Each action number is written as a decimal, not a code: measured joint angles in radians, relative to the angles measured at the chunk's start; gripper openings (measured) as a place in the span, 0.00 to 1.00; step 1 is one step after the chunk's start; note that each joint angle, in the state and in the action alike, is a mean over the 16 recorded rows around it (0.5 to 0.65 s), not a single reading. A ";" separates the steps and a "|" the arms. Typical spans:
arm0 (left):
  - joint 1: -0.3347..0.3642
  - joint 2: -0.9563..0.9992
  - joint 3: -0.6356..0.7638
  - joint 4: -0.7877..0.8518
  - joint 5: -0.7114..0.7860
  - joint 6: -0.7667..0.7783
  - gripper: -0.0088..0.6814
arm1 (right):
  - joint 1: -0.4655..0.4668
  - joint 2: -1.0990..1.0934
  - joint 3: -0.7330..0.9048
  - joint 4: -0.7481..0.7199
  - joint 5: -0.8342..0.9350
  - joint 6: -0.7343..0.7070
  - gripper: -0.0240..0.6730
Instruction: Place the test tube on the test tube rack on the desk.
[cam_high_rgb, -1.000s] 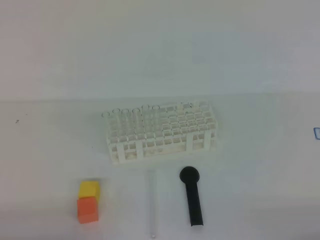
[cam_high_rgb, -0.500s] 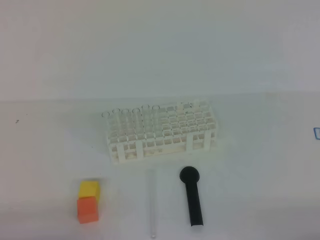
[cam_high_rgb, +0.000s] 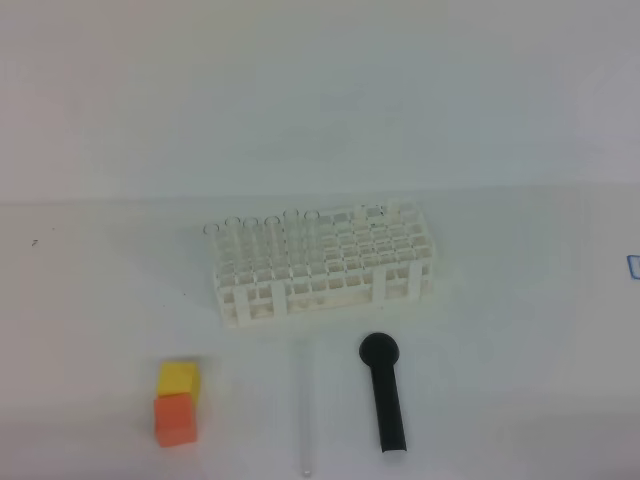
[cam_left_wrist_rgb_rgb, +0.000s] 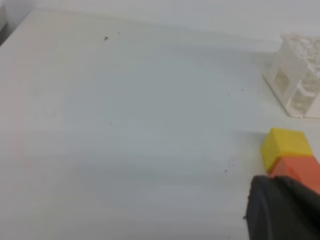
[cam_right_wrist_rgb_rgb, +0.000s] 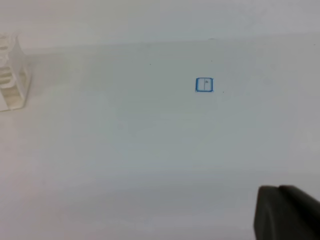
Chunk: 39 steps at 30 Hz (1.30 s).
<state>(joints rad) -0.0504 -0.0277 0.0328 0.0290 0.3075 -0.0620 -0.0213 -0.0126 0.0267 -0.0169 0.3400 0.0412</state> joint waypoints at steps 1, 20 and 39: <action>0.000 0.000 0.000 -0.007 -0.010 -0.007 0.01 | 0.000 0.000 0.000 0.000 0.000 0.000 0.03; 0.000 0.000 0.000 -0.427 -0.368 -0.272 0.01 | 0.000 0.000 0.000 0.000 0.000 0.000 0.03; 0.000 0.002 0.000 -0.761 -0.195 -0.362 0.01 | 0.000 0.000 0.001 0.002 -0.056 -0.008 0.03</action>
<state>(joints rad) -0.0504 -0.0257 0.0328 -0.7317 0.1123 -0.4240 -0.0213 -0.0126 0.0280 -0.0150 0.2843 0.0330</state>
